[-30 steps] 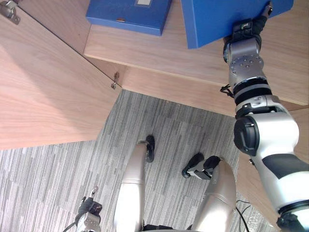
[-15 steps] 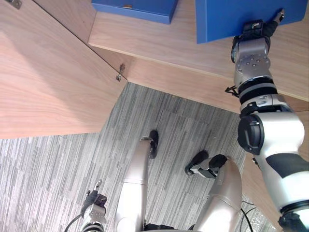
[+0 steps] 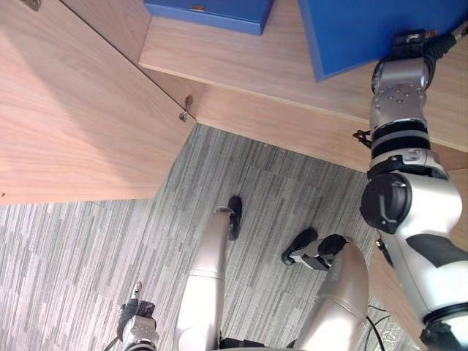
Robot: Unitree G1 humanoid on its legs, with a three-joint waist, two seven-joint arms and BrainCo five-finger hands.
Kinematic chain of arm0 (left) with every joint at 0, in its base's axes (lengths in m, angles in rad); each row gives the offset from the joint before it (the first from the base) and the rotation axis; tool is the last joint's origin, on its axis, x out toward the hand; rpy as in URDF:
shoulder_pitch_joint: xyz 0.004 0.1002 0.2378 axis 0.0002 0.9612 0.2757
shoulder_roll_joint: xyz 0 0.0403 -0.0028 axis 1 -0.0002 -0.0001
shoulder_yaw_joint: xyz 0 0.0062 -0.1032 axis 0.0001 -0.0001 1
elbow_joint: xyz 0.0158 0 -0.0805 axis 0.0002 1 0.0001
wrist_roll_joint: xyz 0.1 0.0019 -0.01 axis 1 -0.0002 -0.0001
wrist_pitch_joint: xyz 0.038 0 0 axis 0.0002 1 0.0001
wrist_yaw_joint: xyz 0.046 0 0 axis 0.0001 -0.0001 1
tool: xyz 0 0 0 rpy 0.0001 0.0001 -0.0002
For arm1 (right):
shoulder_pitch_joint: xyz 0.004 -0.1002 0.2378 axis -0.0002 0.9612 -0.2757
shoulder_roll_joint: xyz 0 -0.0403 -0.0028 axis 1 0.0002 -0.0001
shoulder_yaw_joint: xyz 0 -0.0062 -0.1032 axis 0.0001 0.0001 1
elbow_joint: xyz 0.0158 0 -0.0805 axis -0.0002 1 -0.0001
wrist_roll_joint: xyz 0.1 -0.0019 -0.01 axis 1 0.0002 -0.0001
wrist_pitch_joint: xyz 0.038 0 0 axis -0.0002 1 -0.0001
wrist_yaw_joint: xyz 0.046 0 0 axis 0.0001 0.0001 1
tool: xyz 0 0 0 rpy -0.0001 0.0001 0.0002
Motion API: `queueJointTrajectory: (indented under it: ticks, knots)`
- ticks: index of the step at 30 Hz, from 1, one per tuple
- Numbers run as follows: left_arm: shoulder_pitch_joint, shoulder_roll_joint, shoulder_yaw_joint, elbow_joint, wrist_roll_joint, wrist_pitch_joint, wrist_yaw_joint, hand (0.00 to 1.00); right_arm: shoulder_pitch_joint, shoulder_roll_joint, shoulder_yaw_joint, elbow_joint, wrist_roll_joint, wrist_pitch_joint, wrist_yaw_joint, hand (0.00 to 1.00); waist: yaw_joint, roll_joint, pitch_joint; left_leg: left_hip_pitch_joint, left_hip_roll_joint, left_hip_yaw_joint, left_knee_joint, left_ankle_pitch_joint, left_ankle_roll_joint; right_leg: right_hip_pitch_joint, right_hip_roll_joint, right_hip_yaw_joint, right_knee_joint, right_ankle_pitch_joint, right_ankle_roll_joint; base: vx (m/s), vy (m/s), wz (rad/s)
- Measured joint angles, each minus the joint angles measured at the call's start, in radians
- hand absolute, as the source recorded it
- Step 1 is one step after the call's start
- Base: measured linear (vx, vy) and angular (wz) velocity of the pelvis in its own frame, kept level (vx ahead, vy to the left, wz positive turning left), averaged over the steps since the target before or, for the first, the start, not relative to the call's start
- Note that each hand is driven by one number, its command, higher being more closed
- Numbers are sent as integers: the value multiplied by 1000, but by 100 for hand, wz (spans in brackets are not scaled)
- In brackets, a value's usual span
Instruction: Walk over to the cabinet, pick up the folder, carry it to the office cabinet, place the folder inside the office cabinet, then close the office cabinet door
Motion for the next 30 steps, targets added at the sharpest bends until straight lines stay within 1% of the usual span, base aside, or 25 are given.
queueJointTrajectory:
  ticks: [2, 4, 7, 9, 11, 15, 16, 17, 21, 23, 27, 30]
  knots:
    - [0, 0, -7, 0, -5, -10, 6, 0, 3, -3, 15, 0, -35, 24, 1, 0, -1, 0, 0, 3, 4, 0, -5, 2, -2, 1, 5, 0, -5, 0, 0, -11, -25, -5]
    - [0, 0, -20, 0, -4, -18, 6, 0, 13, -9, 71, 0, -35, 37, 4, 0, -3, 0, 0, 3, 5, -2, -8, 3, -4, 2, 10, -4, -7, 1, -1, -4, -11, -3]
    - [0, 0, -34, 0, -5, -27, 6, 0, 31, -30, 161, 3, -36, 60, 28, 0, -5, 0, 0, 5, 5, -5, -20, 11, -9, 3, 12, -10, -14, 3, -5, 0, 0, 0]
    - [1, 0, -34, 0, -5, -29, 6, 0, 32, -38, 219, 19, -36, 68, 55, 0, -5, 0, 0, 6, 7, -8, -22, 12, -11, 6, 17, -13, -18, 4, -7, -2, -8, -2]
    - [4, 1, -34, 0, -5, -28, 5, 0, 33, -43, 314, 31, -32, 78, 92, 0, -5, 0, 0, 9, 20, -9, -26, 12, -11, 12, 28, -18, -29, 7, -11, -2, -14, -8]
    - [10, 4, -34, 0, -5, -28, 1, 0, 32, -41, 430, 62, -23, 92, 152, 0, -2, 0, 0, 28, 20, -8, -42, 14, -12, 30, 30, -21, -43, 11, -12, 0, -2, -1]
    - [11, 5, -34, 0, -5, -28, -1, 0, 32, -41, 442, 63, -17, 93, 161, 0, -2, 0, 0, 30, 20, -8, -44, 14, -12, 32, 31, -22, -45, 10, -11, 0, 0, 0]
    - [11, 7, -34, 0, -4, -28, -6, 0, 30, -41, 471, 63, 2, 95, 182, 0, 1, 0, 0, 32, 20, -7, -48, 14, -12, 33, 31, -22, -49, 9, -7, 0, 0, 0]
    - [11, 13, -34, 0, -3, -28, -21, 0, 30, -38, 487, 65, 30, 97, 220, 0, 5, 0, 0, 34, 20, -7, -53, 14, -12, 37, 33, -24, -56, 16, -16, 0, 0, 0]
    - [11, 20, -34, 0, -3, -28, -24, 0, 29, -36, 510, 65, 60, 97, 233, 0, 4, 0, 0, 37, 20, -8, -54, 14, -12, 43, 33, -27, -58, 16, -16, 0, 0, 0]
    - [11, 34, -34, -1, -3, -28, -28, 0, 29, -18, 515, 67, 132, 94, 255, 0, 7, 0, 0, 48, 19, -16, -56, 14, -13, 63, 33, -38, -63, 15, -14, 8, 13, 3]
    - [11, 37, -34, -1, 0, -28, -31, 0, 29, 5, 518, 67, 129, 94, 269, 0, 10, 0, 0, 53, 18, -15, -59, 14, -13, 67, 32, -38, -64, 11, -6, 0, 0, 0]
